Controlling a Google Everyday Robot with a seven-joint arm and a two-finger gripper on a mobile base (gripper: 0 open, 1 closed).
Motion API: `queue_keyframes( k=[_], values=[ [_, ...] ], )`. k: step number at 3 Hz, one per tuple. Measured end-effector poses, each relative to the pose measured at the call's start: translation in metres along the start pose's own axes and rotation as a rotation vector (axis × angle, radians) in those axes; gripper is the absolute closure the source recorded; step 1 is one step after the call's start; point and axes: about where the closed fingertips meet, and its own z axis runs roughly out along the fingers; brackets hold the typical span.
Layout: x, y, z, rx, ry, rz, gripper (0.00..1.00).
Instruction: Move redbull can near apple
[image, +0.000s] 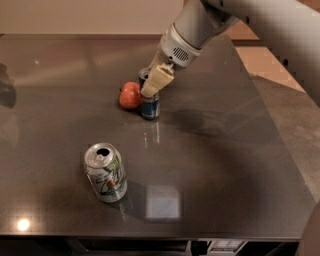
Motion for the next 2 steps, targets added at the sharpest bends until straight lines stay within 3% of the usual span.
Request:
queue_keyframes(
  k=[1, 2],
  values=[
    [-0.0009, 0.0004, 0.0016, -0.003, 0.0, -0.001, 0.0],
    [-0.0009, 0.0004, 0.0016, -0.003, 0.0, -0.001, 0.0]
  ],
)
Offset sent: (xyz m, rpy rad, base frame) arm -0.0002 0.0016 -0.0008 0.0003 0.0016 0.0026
